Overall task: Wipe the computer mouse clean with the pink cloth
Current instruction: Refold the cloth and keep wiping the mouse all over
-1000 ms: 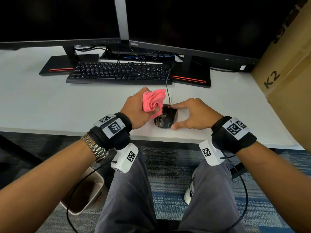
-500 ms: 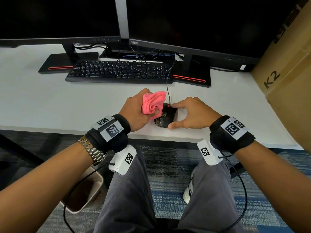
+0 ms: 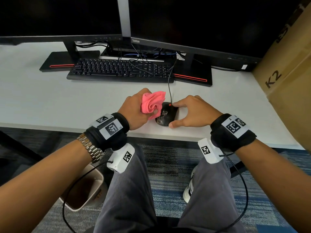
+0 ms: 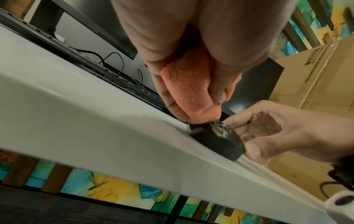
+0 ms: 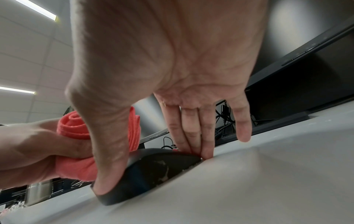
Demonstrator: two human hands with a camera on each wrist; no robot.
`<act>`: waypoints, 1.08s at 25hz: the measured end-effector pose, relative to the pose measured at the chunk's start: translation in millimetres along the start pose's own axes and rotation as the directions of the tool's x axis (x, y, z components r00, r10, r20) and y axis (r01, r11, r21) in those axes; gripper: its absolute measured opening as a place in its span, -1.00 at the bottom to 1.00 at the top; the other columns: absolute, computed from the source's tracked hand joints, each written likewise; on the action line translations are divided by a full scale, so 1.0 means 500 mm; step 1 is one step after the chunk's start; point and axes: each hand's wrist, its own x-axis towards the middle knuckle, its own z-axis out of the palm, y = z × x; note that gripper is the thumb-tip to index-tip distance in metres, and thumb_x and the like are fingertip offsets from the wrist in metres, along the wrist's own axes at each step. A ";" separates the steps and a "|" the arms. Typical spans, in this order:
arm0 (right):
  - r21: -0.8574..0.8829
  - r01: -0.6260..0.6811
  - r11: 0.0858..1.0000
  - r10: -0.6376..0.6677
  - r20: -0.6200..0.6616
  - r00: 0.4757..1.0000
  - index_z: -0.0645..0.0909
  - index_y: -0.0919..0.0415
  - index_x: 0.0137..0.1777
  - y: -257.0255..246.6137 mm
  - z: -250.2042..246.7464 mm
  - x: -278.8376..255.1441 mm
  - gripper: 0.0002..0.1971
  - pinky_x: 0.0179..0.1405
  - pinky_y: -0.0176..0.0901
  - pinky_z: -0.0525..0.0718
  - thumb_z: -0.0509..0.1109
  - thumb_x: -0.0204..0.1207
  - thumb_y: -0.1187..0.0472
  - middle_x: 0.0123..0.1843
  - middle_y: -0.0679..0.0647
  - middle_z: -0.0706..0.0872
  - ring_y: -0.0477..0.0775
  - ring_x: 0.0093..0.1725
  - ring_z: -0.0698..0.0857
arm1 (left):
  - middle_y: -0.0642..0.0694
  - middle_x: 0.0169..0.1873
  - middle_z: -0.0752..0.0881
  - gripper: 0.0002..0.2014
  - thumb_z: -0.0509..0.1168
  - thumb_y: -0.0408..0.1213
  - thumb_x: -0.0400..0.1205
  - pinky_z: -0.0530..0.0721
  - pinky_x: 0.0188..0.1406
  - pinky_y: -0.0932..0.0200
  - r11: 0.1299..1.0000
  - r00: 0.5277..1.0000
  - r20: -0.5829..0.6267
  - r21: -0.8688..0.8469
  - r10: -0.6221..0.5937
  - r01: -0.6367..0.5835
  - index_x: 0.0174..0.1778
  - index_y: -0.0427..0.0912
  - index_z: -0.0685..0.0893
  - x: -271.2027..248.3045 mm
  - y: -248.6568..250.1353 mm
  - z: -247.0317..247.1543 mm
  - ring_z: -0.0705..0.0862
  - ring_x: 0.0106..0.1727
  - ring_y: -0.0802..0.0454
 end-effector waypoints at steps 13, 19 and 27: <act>0.000 -0.004 1.000 0.004 0.002 1.000 0.51 0.11 0.59 -0.007 -0.002 -0.003 -0.08 0.56 0.09 0.48 0.64 0.25 -0.27 0.56 0.07 0.60 0.14 0.57 0.50 | 0.04 -0.24 0.67 -0.72 0.47 -0.27 0.50 0.44 -0.34 0.49 0.998 0.999 -0.023 0.064 -0.021 0.023 0.04 -0.09 0.54 -0.004 0.011 -0.002 0.61 -0.26 0.03; 0.008 -0.001 1.000 0.001 -0.004 1.000 0.60 0.12 0.51 -0.009 -0.003 -0.005 -0.16 0.48 0.14 0.55 0.65 0.25 -0.24 0.45 0.10 0.70 0.19 0.49 0.56 | 0.06 -0.26 0.70 -0.71 0.50 -0.24 0.48 0.47 -0.32 0.41 0.999 1.000 0.027 0.052 0.010 -0.012 -0.02 0.01 0.52 -0.038 0.000 -0.001 0.64 -0.28 0.16; 0.025 -0.002 1.000 0.002 -0.010 1.000 0.57 0.10 0.55 -0.009 -0.004 -0.009 -0.13 0.53 0.07 0.50 0.65 0.25 -0.25 0.51 0.06 0.65 0.14 0.54 0.52 | 0.08 -0.28 0.65 -0.75 0.47 -0.26 0.49 0.41 -0.36 0.48 0.998 0.999 -0.050 0.055 -0.018 0.020 -0.05 -0.03 0.51 -0.015 0.015 -0.008 0.57 -0.30 0.24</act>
